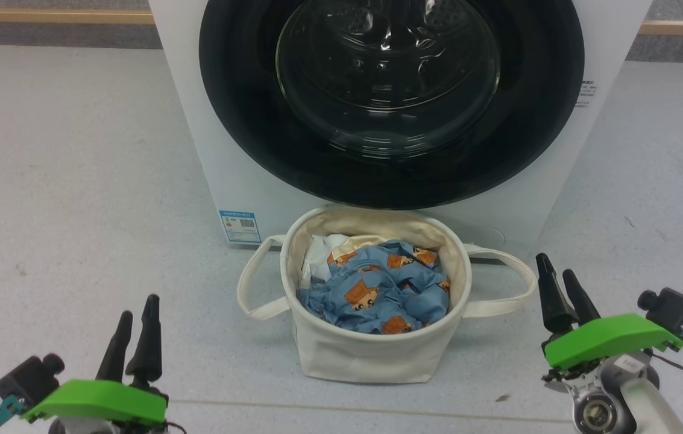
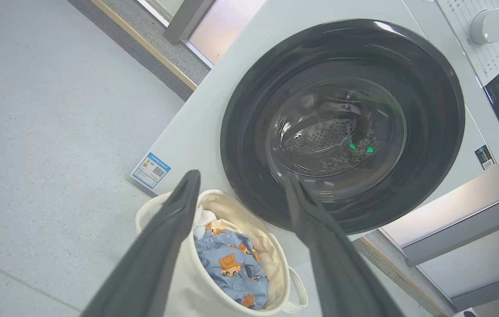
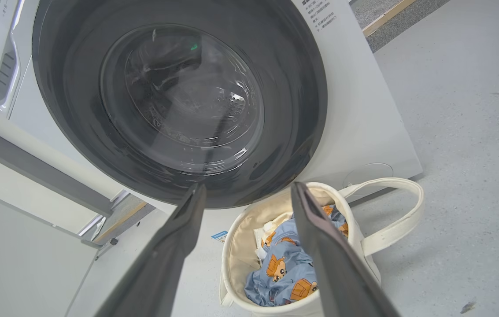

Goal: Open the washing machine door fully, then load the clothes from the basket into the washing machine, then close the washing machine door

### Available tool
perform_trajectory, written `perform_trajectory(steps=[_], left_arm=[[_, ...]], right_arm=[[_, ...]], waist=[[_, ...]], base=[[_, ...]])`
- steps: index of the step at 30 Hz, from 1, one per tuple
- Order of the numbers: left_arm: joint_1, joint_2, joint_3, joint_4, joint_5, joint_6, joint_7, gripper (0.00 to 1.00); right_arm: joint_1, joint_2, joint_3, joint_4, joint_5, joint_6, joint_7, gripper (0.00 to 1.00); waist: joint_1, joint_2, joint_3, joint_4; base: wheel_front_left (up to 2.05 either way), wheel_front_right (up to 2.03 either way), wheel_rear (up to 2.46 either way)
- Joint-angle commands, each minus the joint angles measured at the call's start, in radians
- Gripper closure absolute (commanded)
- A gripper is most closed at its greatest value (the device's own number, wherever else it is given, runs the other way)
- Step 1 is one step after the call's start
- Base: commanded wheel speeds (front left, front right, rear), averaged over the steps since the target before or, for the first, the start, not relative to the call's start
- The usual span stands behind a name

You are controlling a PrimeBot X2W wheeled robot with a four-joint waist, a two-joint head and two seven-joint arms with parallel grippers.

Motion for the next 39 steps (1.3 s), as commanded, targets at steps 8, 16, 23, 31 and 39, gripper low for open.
perform_trajectory(steps=[8, 16, 23, 31, 39], left_arm=[[-0.074, 0.04, 0.021, -0.035, 0.124, 0.017, -0.038, 0.0], [-0.088, 0.048, 0.03, -0.027, 0.205, 0.023, -0.059, 0.0], [-0.099, 0.055, 0.048, -0.019, 0.283, 0.032, -0.08, 0.0], [-0.101, 0.047, 0.062, -0.009, 0.361, 0.024, -0.104, 0.0], [-0.12, 0.059, 0.042, 0.027, 0.436, -0.006, -0.13, 0.0]], right_arm=[[-0.066, -0.032, 0.024, -0.04, -0.118, 0.0, -0.037, 0.0], [-0.082, -0.038, 0.024, -0.036, -0.211, 0.0, -0.058, 0.0], [-0.1, -0.046, 0.014, -0.033, -0.302, 0.0, -0.078, 0.0], [-0.116, -0.053, 0.038, -0.037, -0.387, 0.0, -0.102, 0.0], [-0.13, -0.06, 0.073, -0.032, -0.472, 0.0, -0.128, 0.0]], waist=[[0.0, 0.0, -0.001, 0.006], [0.0, 0.0, -0.003, 0.01], [0.0, 0.0, -0.006, 0.014], [0.0, 0.0, -0.011, 0.023], [0.0, 0.0, -0.009, 0.032]], base=[[0.0, 0.0, 0.0], [0.0, 0.0, 0.0], [0.0, 0.0, 0.0], [0.0, 0.0, 0.0], [0.0, 0.0, 0.0]])
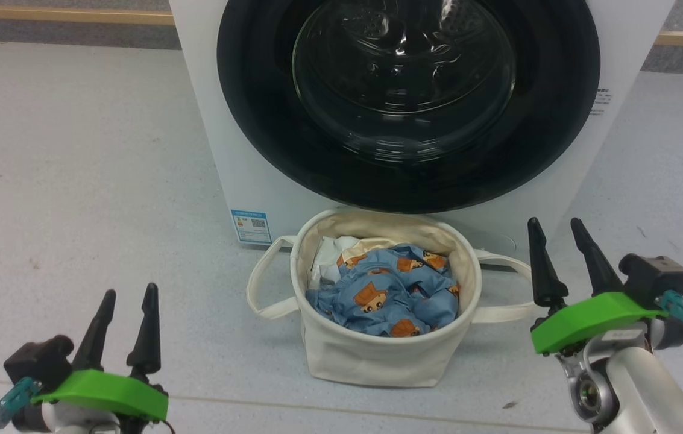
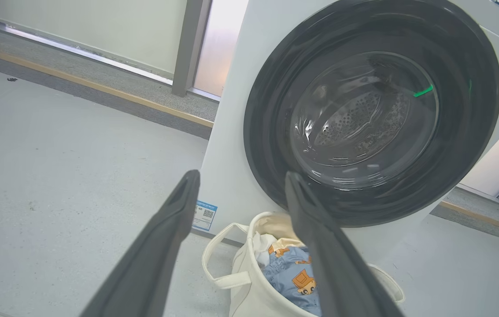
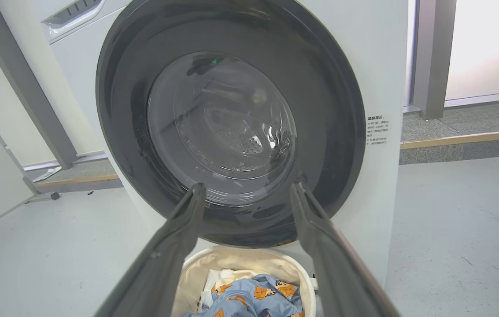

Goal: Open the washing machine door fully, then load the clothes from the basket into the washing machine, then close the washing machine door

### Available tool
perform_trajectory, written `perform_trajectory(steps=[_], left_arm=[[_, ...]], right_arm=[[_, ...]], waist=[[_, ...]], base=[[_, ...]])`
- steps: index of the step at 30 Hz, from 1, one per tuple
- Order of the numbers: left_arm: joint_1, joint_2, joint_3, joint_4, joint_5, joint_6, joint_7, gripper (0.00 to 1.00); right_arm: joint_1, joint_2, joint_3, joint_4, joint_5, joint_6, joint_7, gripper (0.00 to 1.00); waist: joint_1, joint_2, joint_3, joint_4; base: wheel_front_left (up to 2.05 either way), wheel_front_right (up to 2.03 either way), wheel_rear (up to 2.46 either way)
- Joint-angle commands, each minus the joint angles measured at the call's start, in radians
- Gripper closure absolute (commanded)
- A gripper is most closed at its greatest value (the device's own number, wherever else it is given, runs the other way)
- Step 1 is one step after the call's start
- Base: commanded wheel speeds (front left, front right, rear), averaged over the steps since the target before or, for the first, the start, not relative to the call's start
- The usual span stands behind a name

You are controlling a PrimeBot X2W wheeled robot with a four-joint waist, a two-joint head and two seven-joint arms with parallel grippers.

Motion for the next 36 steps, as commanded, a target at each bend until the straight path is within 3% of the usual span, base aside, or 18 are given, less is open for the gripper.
perform_trajectory(steps=[1, 15, 36], left_arm=[[-0.069, 0.035, 0.031, -0.029, 0.036, -0.001, -0.021, 0.0], [-0.092, 0.065, 0.024, -0.043, 0.188, 0.011, -0.063, 0.0], [-0.098, 0.069, 0.024, -0.043, 0.184, 0.025, -0.063, 0.0]], right_arm=[[-0.051, -0.015, 0.026, -0.03, -0.035, 0.0, -0.022, 0.0], [-0.08, -0.033, 0.072, -0.028, -0.177, 0.0, -0.063, 0.0], [-0.082, -0.035, 0.068, -0.029, -0.165, 0.0, -0.063, 0.0]], waist=[[0.0, 0.0, 0.001, 0.001], [0.0, 0.0, 0.011, 0.005], [0.0, 0.0, 0.022, 0.003]], base=[[0.0, 0.0, 0.0], [0.0, 0.0, 0.0], [0.0, 0.0, 0.0]])
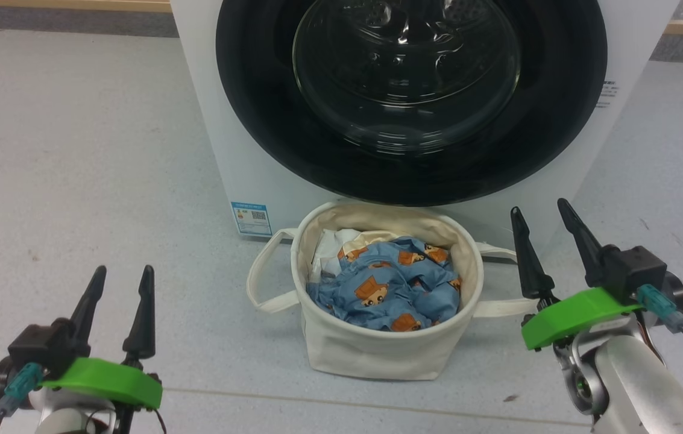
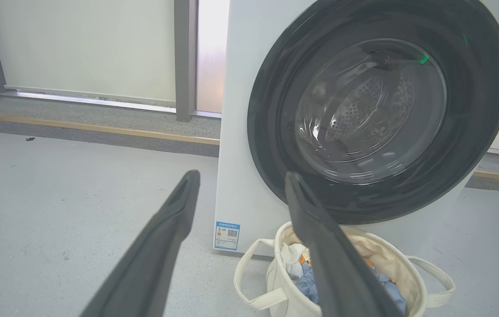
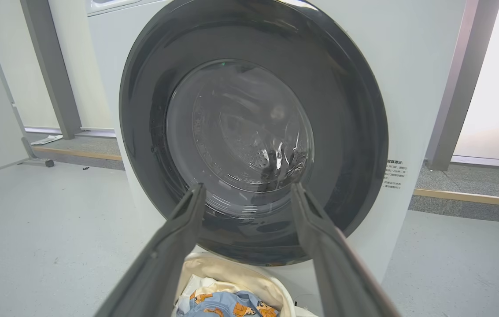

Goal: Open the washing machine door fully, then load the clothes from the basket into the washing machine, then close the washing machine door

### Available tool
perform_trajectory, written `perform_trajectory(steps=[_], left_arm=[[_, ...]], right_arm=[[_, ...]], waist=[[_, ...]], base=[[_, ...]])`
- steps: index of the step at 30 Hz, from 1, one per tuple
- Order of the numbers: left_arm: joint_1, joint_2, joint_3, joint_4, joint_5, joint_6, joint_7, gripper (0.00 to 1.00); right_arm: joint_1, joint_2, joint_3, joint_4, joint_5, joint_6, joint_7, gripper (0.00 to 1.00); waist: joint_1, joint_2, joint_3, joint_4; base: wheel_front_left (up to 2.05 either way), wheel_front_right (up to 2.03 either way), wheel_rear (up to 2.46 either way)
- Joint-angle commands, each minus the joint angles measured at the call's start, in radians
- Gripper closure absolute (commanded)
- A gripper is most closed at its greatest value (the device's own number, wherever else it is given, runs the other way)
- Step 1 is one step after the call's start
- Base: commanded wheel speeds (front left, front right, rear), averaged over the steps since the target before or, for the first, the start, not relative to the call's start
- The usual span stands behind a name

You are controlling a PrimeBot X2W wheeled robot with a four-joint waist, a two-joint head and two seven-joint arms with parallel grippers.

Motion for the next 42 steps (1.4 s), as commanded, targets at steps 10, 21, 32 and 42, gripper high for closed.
perform_trajectory(steps=[10, 21, 32, 42], left_arm=[[-0.066, 0.038, 0.029, -0.028, 0.017, 0.023, -0.012, 0.0], [-0.065, 0.039, 0.021, -0.02, 0.022, 0.029, -0.012, 0.0], [-0.064, 0.043, 0.009, -0.015, 0.026, 0.019, -0.012, 0.0], [-0.066, 0.048, -0.002, -0.003, 0.03, 0.009, -0.012, 0.0]], right_arm=[[-0.042, -0.009, 0.011, -0.032, 0.009, 0.0, -0.012, 0.0], [-0.042, -0.011, 0.015, -0.031, 0.013, 0.0, -0.012, 0.0], [-0.044, -0.012, 0.02, -0.029, 0.018, 0.0, -0.012, 0.0], [-0.042, -0.011, 0.025, -0.028, 0.023, 0.0, -0.012, 0.0]], waist=[[0.0, 0.0, 0.004, 0.0], [0.0, 0.0, 0.002, 0.001], [0.0, 0.0, 0.002, -0.002], [0.0, 0.0, -0.001, -0.011]], base=[[0.05, 0.0, -0.05], [0.83, 0.45, -1.28], [1.25, 1.18, -2.43], [0.83, 1.59, -2.42]])
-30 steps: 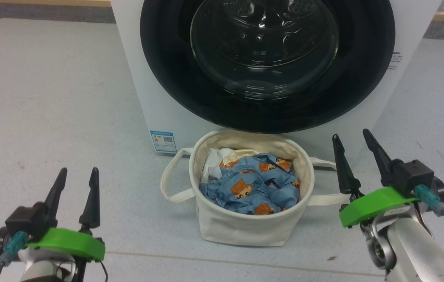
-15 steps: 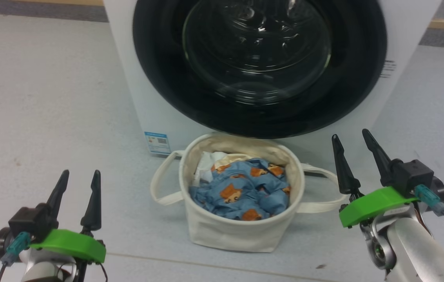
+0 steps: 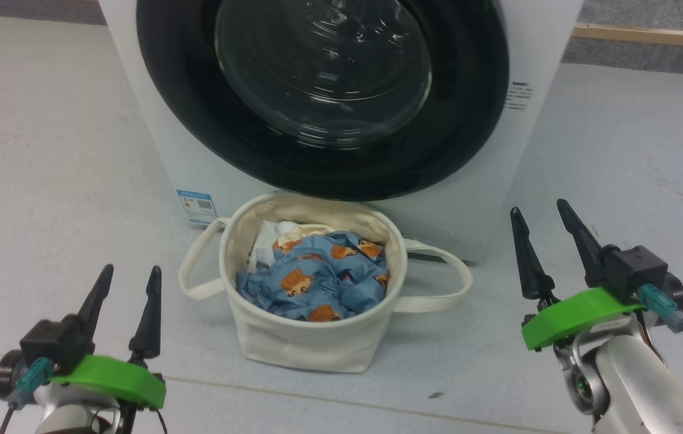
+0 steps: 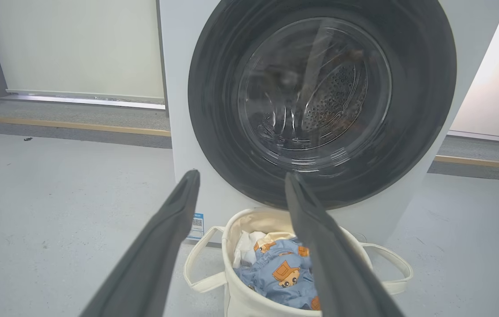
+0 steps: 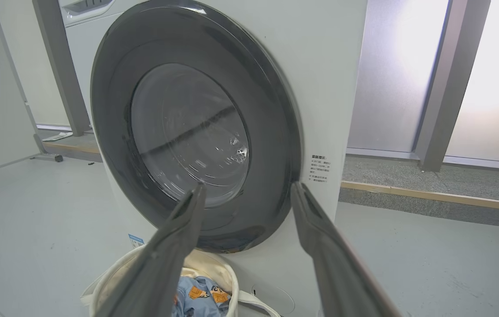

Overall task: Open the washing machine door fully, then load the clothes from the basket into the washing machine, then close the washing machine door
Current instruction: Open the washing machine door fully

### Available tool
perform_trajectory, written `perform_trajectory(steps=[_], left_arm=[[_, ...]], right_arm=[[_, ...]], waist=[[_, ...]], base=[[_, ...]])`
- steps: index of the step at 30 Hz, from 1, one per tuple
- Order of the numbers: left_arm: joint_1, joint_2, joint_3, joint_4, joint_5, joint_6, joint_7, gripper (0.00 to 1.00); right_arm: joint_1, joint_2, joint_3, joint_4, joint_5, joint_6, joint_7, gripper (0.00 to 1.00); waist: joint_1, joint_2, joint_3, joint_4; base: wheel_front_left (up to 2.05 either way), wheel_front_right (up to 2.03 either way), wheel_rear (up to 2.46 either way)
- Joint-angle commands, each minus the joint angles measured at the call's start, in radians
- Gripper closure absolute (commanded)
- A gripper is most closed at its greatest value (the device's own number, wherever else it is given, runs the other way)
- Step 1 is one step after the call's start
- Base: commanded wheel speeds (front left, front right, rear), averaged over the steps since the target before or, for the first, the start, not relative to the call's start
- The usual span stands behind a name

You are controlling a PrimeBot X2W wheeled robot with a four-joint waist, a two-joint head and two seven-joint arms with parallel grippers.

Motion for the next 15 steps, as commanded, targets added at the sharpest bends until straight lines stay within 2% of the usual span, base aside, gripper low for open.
perform_trajectory(steps=[1, 5, 9, 15], left_arm=[[-0.048, 0.032, 0.028, -0.026, 0.003, -0.001, -0.012, 0.0], [-0.049, 0.026, 0.033, -0.035, -0.01, -0.014, -0.012, 0.0], [-0.047, 0.024, 0.033, -0.033, -0.01, -0.019, -0.012, 0.0], [-0.047, 0.014, 0.033, -0.034, -0.002, -0.02, -0.012, 0.0]], right_arm=[[-0.04, -0.005, 0.018, -0.029, 0.007, 0.0, -0.012, 0.0], [-0.039, -0.005, 0.018, -0.027, 0.011, 0.0, -0.012, 0.0], [-0.039, -0.006, 0.017, -0.024, 0.013, 0.0, -0.012, 0.0], [-0.036, -0.002, 0.005, -0.019, 0.021, 0.0, -0.012, 0.0]], waist=[[0.0, 0.0, 0.0, 0.0], [0.0, 0.0, -0.001, -0.001], [0.0, 0.0, -0.004, 0.0], [0.0, 0.0, -0.004, 0.005]], base=[[0.77, 1.64, -2.41], [0.81, 1.44, -2.25], [0.82, 0.82, -1.65], [0.27, 0.27, -0.54]])
